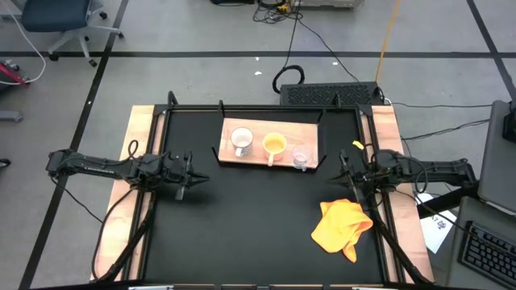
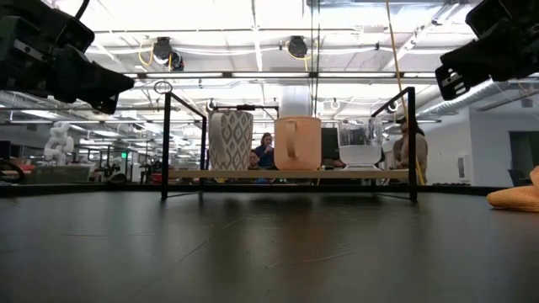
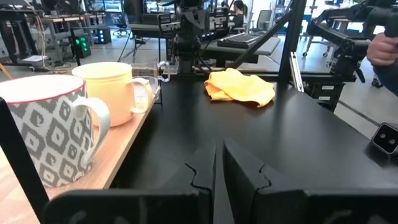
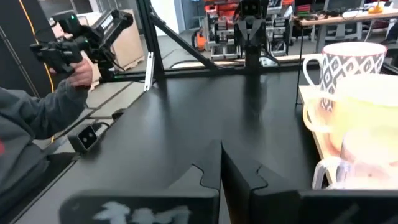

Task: Stack small to large cups/mugs on shelf
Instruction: Return to Home Position

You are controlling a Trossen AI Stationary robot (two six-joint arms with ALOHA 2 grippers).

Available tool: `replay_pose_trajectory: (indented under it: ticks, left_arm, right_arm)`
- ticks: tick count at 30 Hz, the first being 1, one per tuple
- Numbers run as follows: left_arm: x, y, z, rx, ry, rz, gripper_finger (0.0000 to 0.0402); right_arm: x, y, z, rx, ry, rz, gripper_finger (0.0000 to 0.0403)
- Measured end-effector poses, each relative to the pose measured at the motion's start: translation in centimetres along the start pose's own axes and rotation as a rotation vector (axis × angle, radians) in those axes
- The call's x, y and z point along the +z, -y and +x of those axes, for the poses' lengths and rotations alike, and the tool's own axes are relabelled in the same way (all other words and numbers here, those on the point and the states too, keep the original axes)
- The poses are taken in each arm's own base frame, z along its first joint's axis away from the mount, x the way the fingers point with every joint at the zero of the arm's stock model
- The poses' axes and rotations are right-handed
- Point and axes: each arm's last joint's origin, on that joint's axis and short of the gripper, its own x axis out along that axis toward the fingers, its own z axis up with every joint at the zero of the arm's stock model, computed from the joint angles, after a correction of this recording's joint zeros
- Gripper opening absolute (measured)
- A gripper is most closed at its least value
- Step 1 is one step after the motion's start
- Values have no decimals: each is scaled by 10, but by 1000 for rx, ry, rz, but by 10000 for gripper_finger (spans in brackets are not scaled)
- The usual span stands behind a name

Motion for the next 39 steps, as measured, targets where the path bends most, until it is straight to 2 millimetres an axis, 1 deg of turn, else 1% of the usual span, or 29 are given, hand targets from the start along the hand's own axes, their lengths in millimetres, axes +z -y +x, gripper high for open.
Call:
replay_pose_trajectory:
  ticks: [5,15,19,27,31,39]
  left_arm:
    - [0,0,0,0,0,5,33]
    - [0,0,0,0,0,19,33]
    - [0,0,0,0,0,20,33]
    - [-1,0,0,0,-6,18,33]
    - [-1,0,0,1,-9,18,33]
    - [-1,0,0,-8,-15,13,33]
  right_arm:
    - [-6,1,2,3,30,6,0]
    - [-25,4,6,7,62,0,0]
    - [-23,4,5,12,106,-8,0]
    - [-24,4,5,14,91,-28,0]
    - [-24,3,5,60,88,-32,0]
    - [-24,3,5,61,87,-28,0]
